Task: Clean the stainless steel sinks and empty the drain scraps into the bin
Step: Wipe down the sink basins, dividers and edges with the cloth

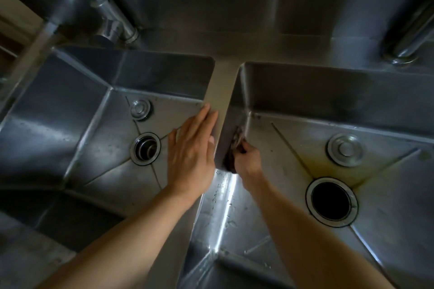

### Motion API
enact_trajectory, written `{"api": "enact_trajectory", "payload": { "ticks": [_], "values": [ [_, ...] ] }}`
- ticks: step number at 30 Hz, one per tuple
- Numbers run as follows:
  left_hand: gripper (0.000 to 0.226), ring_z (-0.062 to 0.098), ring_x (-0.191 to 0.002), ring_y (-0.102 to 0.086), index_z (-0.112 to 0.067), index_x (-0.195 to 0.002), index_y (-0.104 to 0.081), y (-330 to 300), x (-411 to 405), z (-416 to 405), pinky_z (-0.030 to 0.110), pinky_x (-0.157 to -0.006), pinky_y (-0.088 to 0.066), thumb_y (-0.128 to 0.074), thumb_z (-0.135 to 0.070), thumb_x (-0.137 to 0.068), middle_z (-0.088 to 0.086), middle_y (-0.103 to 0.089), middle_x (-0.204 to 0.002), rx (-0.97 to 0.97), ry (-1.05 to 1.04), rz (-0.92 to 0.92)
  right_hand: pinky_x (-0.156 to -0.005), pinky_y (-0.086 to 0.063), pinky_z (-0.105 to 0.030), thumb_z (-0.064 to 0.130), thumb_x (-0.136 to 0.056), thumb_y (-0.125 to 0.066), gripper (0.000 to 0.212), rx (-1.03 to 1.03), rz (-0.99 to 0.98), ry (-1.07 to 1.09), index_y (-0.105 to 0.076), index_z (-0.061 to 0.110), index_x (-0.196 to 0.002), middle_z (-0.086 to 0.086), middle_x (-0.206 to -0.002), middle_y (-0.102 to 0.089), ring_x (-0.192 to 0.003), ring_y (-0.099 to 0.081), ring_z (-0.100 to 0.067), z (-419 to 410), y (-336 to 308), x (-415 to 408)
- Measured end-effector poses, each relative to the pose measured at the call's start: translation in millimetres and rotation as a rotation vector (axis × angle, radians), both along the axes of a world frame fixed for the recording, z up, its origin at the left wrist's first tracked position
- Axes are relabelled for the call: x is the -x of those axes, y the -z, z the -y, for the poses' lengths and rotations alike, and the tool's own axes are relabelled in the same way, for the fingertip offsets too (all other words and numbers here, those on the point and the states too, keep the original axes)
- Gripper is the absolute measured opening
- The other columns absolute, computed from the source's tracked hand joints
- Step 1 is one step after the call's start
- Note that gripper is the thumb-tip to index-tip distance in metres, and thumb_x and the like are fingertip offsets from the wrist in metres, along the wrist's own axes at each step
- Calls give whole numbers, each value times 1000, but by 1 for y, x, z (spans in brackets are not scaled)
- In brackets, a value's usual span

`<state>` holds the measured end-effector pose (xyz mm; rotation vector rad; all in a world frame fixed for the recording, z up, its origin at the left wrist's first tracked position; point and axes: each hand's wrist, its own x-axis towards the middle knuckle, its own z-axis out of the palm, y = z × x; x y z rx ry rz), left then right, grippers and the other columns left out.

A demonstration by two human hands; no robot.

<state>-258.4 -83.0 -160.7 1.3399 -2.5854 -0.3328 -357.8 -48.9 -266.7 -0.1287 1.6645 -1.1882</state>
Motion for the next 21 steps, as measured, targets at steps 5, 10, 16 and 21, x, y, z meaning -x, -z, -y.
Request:
{"api": "enact_trajectory", "payload": {
  "ticks": [5, 10, 16, 21],
  "values": [
    [52, 9, -132, -32, -18, -142, -43, 4, -1, 5, 39, -103, -25, -26, -26, -93, -6, -33, -153, 4, 16, -62, -90, -54, -40, -2, -81, -41, 43, -99, -50, -52, -68, 15, -111, -15, -117, -61, -92, -63, -34, 9, 52, -4],
    [52, 9, -131, -34, -14, -141, -45, 6, -2, 5, 35, -101, -32, -27, -25, -93, 0, -36, -151, 2, 34, -102, -65, -56, -39, -7, -83, -43, 45, -3, 2, -86, -68, 17, -111, -18, -97, -70, -80, -66, -35, -8, -24, 1],
    [53, 14, -139, -31, -15, -143, -42, -5, 0, 5, 29, -113, -22, -37, -13, -90, -2, -32, -153, -154, 23, -183, -58, -48, -41, -13, -88, -45, 29, 261, 6, -150, -67, 5, -87, -30, -77, -60, -60, -54, -32, -41, -127, -2],
    [51, 18, -135, -36, -15, -140, -45, -6, -25, -20, 52, -105, -37, -30, -21, -92, 0, -37, -151, -22, 35, -52, -66, -59, -37, -12, -86, -46, 31, 153, -71, -139, -69, 7, -96, -14, -81, -70, -71, -68, -28, -38, -86, -17]
  ]
}}
